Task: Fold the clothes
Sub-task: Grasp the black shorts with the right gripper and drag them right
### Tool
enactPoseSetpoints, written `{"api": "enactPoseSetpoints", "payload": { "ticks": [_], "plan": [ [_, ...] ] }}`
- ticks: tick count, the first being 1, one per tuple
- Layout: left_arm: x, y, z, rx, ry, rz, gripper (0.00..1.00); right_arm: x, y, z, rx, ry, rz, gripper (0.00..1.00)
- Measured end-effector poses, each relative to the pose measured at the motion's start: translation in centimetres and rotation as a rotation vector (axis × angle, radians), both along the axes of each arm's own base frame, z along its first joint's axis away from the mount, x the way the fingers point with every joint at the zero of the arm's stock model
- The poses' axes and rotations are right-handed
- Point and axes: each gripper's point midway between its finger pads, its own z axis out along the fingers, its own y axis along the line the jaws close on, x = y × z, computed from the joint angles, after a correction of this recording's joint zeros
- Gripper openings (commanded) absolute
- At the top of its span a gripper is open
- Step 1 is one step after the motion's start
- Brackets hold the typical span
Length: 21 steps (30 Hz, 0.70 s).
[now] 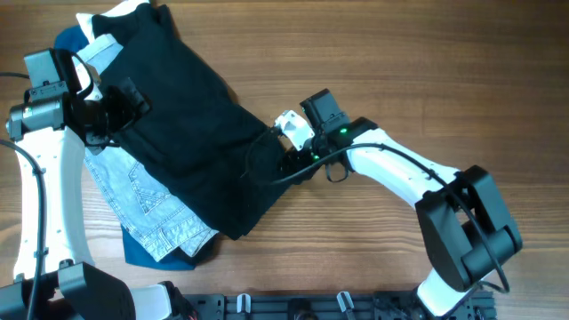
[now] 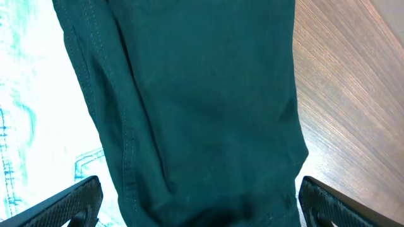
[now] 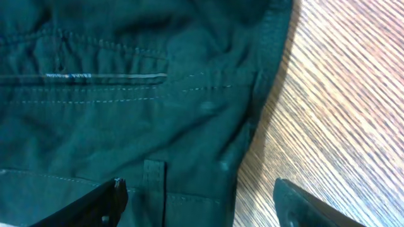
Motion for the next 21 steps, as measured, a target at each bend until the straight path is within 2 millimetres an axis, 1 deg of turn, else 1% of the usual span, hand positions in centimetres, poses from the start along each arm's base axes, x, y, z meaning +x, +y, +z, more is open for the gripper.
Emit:
{"api": "enactPoseSetpoints", "payload": {
  "ticks": [4,7,9,11,13,15,16,17,18,19,21],
  "plan": [
    [0.0,0.0,0.0,0.000,0.000,0.000,1.00,-1.4,0.5,-1.8,-0.085,-0.003,0.042,0.79],
    [0.0,0.0,0.0,0.000,0.000,0.000,1.00,-1.5,0.3,-2.5,-0.106,0.008,0.045,0.72],
    [-0.1,0.0,0.0,-0.001,0.003,0.000,1.00,-1.7,0.2,-3.1,-0.121,0.022,0.049,0.72],
    [-0.2,-0.1,-0.1,-0.002,0.008,0.000,1.00,-1.6,0.1,-3.2,-0.129,0.028,0.051,0.65],
    [-0.3,-0.1,-0.2,-0.004,0.014,0.000,1.00,-1.6,0.1,-3.2,-0.133,0.031,0.050,0.47],
    [-0.3,-0.1,-0.1,-0.004,0.014,0.000,1.00,-1.6,0.1,-3.3,-0.133,0.036,0.038,0.23],
    [-0.3,-0.1,-0.2,-0.004,0.014,0.000,1.00,-1.5,0.2,-3.4,-0.131,0.041,0.028,0.15],
    [-0.3,-0.1,-0.1,-0.004,0.014,0.000,1.00,-1.5,0.2,-3.5,-0.130,0.047,0.018,0.09],
    [-0.3,-0.1,-0.1,-0.004,0.014,0.000,1.00,-1.6,0.2,-3.6,-0.130,0.056,0.005,0.07],
    [-0.3,-0.1,-0.2,-0.004,0.014,0.000,1.00,-1.6,0.2,-3.6,-0.131,0.066,-0.005,0.05],
    [-0.3,-0.1,-0.2,-0.004,0.014,0.000,1.00,-1.3,0.3,-2.9,-0.134,0.079,-0.027,0.04]
  ]
}}
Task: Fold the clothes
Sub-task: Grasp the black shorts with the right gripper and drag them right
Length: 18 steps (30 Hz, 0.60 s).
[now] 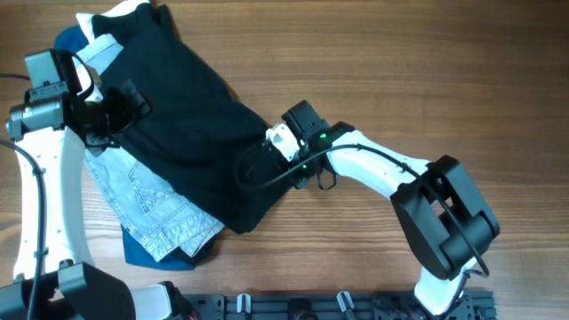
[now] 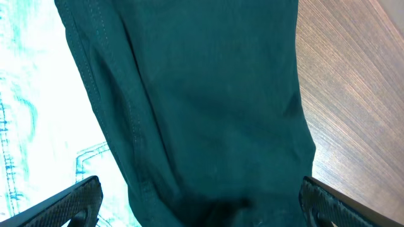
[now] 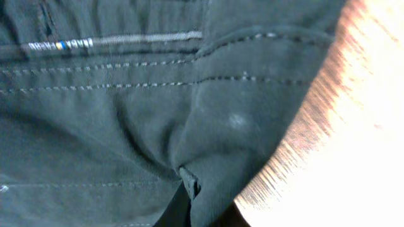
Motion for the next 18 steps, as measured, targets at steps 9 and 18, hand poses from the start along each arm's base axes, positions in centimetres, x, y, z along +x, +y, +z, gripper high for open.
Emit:
{"api": "enactPoseSetpoints", "payload": {
  "ticks": [9,18],
  "plan": [
    [-0.2,0.0,-0.1,-0.001,0.008,-0.003,1.00,9.1,-2.0,8.7,0.083,-0.086,-0.254,0.04],
    [-1.4,-0.4,-0.6,-0.015,0.062,-0.006,1.00,17.5,-27.9,10.2,0.119,-0.087,-0.982,0.07]
  ]
}}
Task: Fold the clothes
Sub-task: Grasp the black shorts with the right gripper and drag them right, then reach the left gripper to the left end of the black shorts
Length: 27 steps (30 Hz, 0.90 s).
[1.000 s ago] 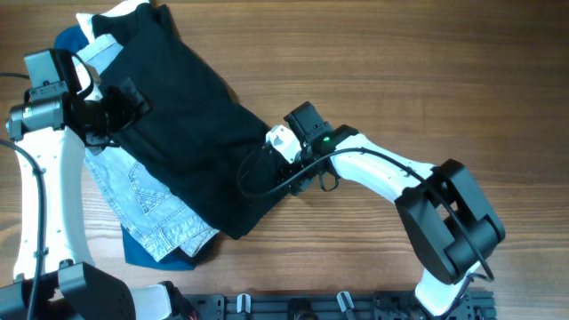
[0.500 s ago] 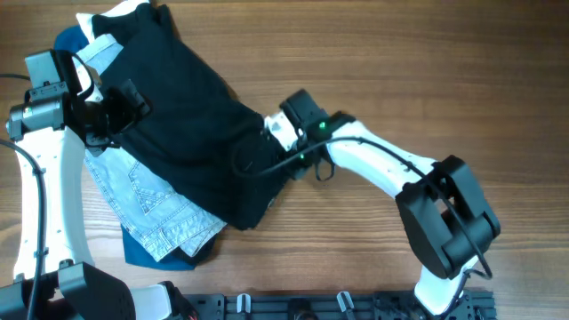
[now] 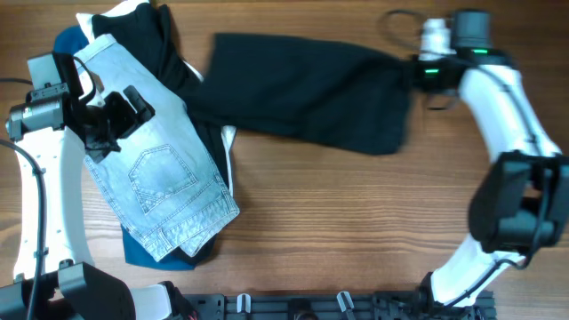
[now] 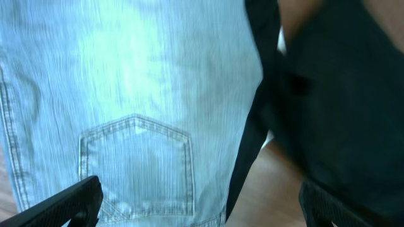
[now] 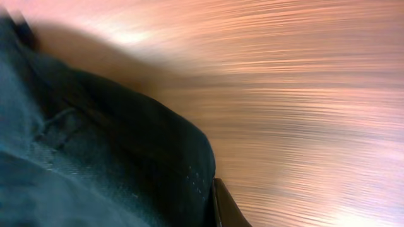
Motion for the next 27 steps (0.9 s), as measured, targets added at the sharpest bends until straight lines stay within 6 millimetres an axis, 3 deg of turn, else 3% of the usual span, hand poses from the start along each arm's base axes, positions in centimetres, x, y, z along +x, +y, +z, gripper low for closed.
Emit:
{"api": "enactPoseSetpoints", "payload": {
  "ticks": [2,4,6,10,12,16,20,24,27],
  "plan": [
    [-0.6,-0.2,-0.2,-0.008,0.025,0.000,1.00,-0.5,-6.3,0.0,0.008,0.004,-0.154,0.08],
    [-0.8,-0.4,-0.7,-0.011,0.039,-0.004,1.00,-0.9,-8.4,0.0,0.013,0.005,-0.205,0.10],
    [-1.8,-1.3,-2.4,-0.024,0.088,-0.024,1.00,-0.9,-9.3,0.1,0.014,-0.002,-0.228,0.33],
    [-4.3,-3.5,-5.9,-0.050,0.198,-0.072,1.00,-0.4,-9.2,0.3,0.013,-0.023,-0.228,0.68],
    [-5.7,-4.9,-8.2,-0.055,0.247,-0.112,1.00,-0.1,-8.4,0.4,0.019,-0.026,-0.221,0.80],
    [-6.9,-6.7,-12.2,-0.047,0.252,-0.174,1.00,0.3,-6.4,0.4,0.019,-0.028,-0.179,0.85],
    [-5.9,-6.2,-15.0,0.001,0.148,-0.168,1.00,0.7,-4.9,0.5,0.021,-0.037,-0.146,0.88],
    [-4.9,-4.9,-15.5,0.107,0.038,-0.139,1.00,0.9,-4.2,0.6,0.021,-0.042,-0.131,0.88],
    [-3.9,-2.8,-16.0,0.225,-0.001,-0.094,1.00,0.9,-4.1,0.6,0.021,-0.043,-0.129,0.89]
  ]
}}
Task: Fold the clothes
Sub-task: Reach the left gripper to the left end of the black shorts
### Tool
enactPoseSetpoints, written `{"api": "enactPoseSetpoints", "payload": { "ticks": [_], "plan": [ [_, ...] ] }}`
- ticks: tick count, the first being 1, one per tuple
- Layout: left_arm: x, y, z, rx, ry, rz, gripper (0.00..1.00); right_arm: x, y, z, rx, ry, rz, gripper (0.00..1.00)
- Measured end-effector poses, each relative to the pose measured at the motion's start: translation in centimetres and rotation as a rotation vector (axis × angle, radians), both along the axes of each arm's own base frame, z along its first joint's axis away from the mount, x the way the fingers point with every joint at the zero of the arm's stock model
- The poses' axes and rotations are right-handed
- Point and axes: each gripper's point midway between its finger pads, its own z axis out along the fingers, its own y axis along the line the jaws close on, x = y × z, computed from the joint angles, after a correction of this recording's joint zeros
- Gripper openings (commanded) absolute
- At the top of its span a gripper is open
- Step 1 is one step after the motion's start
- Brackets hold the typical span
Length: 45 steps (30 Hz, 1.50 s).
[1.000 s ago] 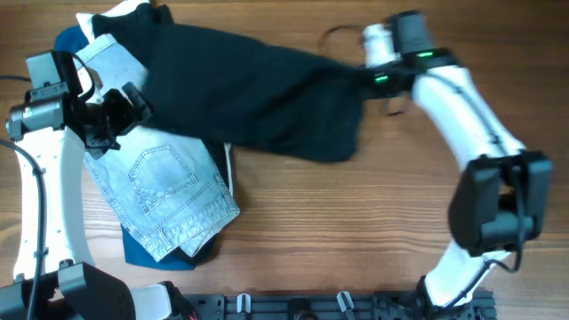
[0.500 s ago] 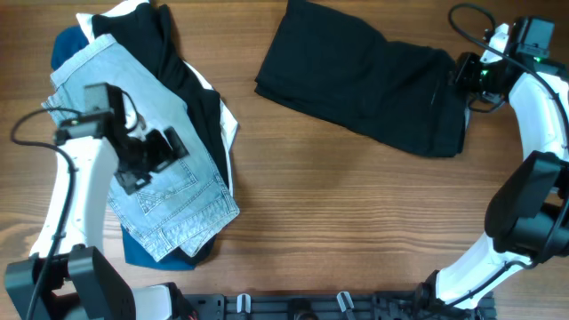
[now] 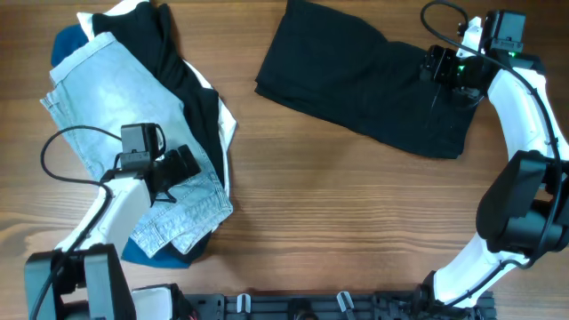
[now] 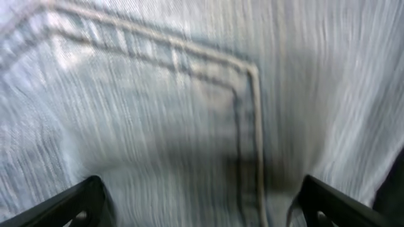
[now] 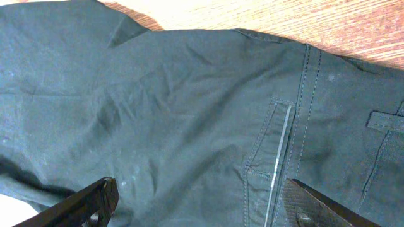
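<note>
A black garment point(image 3: 360, 82) lies spread on the wooden table at the upper right; the right wrist view shows its pocket welt point(image 5: 278, 151) and stitching. My right gripper point(image 3: 441, 71) hovers open over its right end, fingers point(image 5: 95, 202) wide apart with nothing between them. Light denim shorts point(image 3: 107, 98) top the clothes pile at the left. My left gripper point(image 3: 180, 167) is low over the lower right part of the denim, open; the pocket seam point(image 4: 243, 113) fills its view, blurred.
Under the denim lie another black garment point(image 3: 191, 84), a white piece point(image 3: 227, 133) and a blue one point(image 3: 67, 44). Bare wood point(image 3: 338, 204) spans the middle and front. A black rail point(image 3: 338, 307) runs along the front edge.
The right gripper has let go of the black garment, which now lies flat at the upper right. The left gripper has moved from the pile's upper left to its lower right, close over the denim.
The black garment first lay across the pile over the denim, my right gripper open at its edge. Then the gripper was shut on that edge. Then the garment hung stretched toward the upper right, the denim uncovered. Now it rests apart from the pile, released.
</note>
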Motion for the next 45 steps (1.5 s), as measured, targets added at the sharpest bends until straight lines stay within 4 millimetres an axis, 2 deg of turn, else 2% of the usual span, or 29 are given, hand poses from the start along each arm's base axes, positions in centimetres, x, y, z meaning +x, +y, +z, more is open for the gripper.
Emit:
{"api": "enactPoseSetpoints", "payload": {
  "ticks": [4,6,10,12,14,16,20,22,24,26,27,29,30,31,32,33,35,38,40,41,42,43,45],
  "plan": [
    [1.2,2.5,-0.1,0.098,-0.042,0.053,1.00,0.2,0.0,0.1,-0.001,-0.008,0.001,0.89],
    [1.6,5.4,-0.1,0.123,-0.068,0.124,0.94,0.2,0.0,0.1,-0.002,-0.008,0.000,0.89],
    [2.2,11.7,0.4,0.225,-0.149,0.183,0.95,0.2,0.0,0.1,-0.002,-0.012,0.000,0.89],
    [1.6,16.1,1.1,0.316,-0.186,0.256,0.98,0.3,-0.1,0.2,-0.003,-0.014,0.000,0.89],
    [0.6,19.1,1.7,0.375,-0.195,0.324,1.00,0.3,-0.1,0.2,-0.003,-0.014,0.000,0.89],
    [-0.1,20.2,1.9,0.405,-0.185,0.353,1.00,0.3,-0.1,0.2,-0.003,-0.016,0.000,0.89],
    [0.2,19.7,1.9,0.427,-0.175,0.331,1.00,0.5,-0.1,0.3,-0.005,-0.022,0.000,0.92],
    [0.4,18.4,1.8,0.424,-0.153,0.293,1.00,0.4,-0.1,0.3,-0.004,-0.022,0.001,0.96],
    [0.0,15.6,2.6,0.399,-0.090,0.218,1.00,0.4,0.4,0.3,0.008,-0.027,0.034,1.00],
    [0.2,12.1,5.9,0.360,-0.089,0.125,1.00,0.0,1.0,0.2,0.024,-0.015,0.068,1.00],
    [0.5,10.5,8.4,0.331,-0.128,0.096,1.00,-0.4,1.3,0.1,0.036,-0.001,0.084,1.00],
    [2.2,6.9,14.1,0.257,-0.307,0.029,1.00,-0.9,1.8,0.1,0.049,0.008,0.112,1.00],
    [3.4,3.8,18.2,0.182,-0.466,-0.055,1.00,-1.2,2.1,0.1,0.058,0.017,0.127,1.00],
    [3.9,1.6,20.4,0.135,-0.557,-0.119,1.00,-1.4,2.2,0.1,0.064,0.023,0.138,1.00],
    [4.2,0.2,21.7,0.104,-0.612,-0.163,1.00,-1.8,2.4,0.2,0.071,0.033,0.143,1.00],
    [4.6,-2.3,23.1,0.054,-0.674,-0.241,1.00,-2.1,2.6,0.1,0.078,0.045,0.149,1.00],
    [5.2,-5.7,22.8,-0.018,-0.678,-0.347,1.00,-2.5,2.8,0.3,0.087,0.052,0.155,1.00],
    [6.8,-9.6,19.7,-0.099,-0.566,-0.447,1.00,-3.0,3.1,1.2,0.094,0.048,0.163,1.00],
    [9.8,-13.4,18.5,-0.150,-0.486,-0.530,1.00,-3.3,3.3,3.0,0.091,0.016,0.170,1.00],
    [10.5,-14.0,18.3,-0.153,-0.479,-0.542,1.00,-3.5,3.3,4.5,0.080,-0.017,0.176,1.00],
    [13.3,-16.5,18.3,-0.172,-0.448,-0.585,1.00,-3.5,3.3,5.8,0.068,-0.049,0.183,1.00],
    [14.5,-17.3,17.9,-0.173,-0.430,-0.601,1.00,-3.6,3.4,6.9,0.060,-0.078,0.188,1.00],
    [18.0,-19.2,18.3,-0.147,-0.453,-0.660,1.00,-3.8,3.4,8.2,0.053,-0.104,0.194,1.00]
  ]
}}
